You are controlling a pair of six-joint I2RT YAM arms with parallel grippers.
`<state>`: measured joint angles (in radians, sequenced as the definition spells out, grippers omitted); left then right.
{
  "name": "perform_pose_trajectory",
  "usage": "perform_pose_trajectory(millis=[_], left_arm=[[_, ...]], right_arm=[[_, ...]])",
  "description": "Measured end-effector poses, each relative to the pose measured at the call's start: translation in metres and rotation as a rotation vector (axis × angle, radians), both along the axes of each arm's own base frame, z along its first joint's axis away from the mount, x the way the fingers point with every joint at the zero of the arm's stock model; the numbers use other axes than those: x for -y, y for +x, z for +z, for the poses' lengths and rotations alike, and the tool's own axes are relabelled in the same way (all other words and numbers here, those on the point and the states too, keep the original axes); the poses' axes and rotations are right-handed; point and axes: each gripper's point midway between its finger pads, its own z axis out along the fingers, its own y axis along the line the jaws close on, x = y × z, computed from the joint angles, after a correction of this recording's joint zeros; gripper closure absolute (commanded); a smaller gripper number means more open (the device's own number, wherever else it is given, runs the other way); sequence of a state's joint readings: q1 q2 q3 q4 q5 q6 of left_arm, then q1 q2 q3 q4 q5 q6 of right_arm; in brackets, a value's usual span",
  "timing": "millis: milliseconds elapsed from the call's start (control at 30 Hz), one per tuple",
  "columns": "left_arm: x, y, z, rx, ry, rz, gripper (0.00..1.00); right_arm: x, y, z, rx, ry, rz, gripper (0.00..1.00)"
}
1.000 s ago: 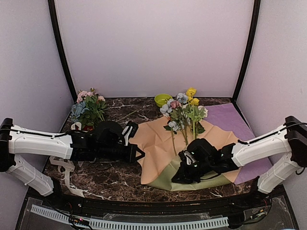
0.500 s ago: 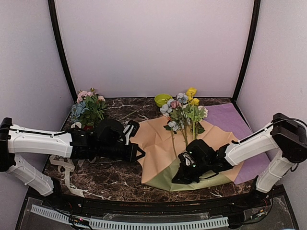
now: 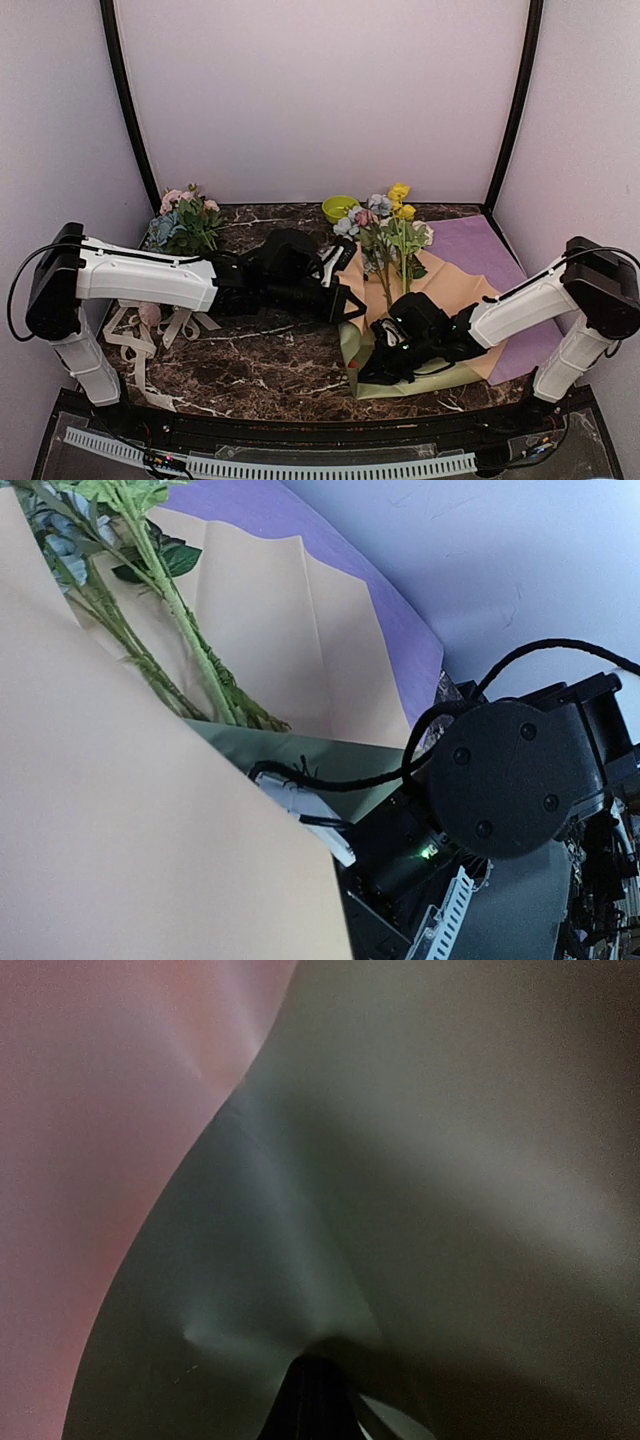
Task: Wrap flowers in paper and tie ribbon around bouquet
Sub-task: Fold the 1/4-folded wrapping paper at the center of the board.
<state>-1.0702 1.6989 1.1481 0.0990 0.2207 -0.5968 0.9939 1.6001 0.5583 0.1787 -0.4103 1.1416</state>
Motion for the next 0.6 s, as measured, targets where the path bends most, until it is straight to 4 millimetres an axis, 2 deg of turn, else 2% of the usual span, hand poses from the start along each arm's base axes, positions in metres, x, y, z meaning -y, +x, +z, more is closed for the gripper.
perform_pose_trajectory(millis=[133,300,600], left_arm=[[0.017,-0.002,-0.015,-0.015,0.014,-0.045,1.00],[0.033,-0.002,-0.018,0.013,0.027,-0.073,1.00],[0.026,0.010,-0.026,0.088,0.102,-0.021,1.00]], right_arm=[[0.001,-0.001,0.001,0.000,0.005,-0.004,0.98],[0.007,-0.001,0.008,0.007,-0.007,-0.018,0.98],[0.033,0.003,0.021,0.035,-0.094,-0.088,0.97]])
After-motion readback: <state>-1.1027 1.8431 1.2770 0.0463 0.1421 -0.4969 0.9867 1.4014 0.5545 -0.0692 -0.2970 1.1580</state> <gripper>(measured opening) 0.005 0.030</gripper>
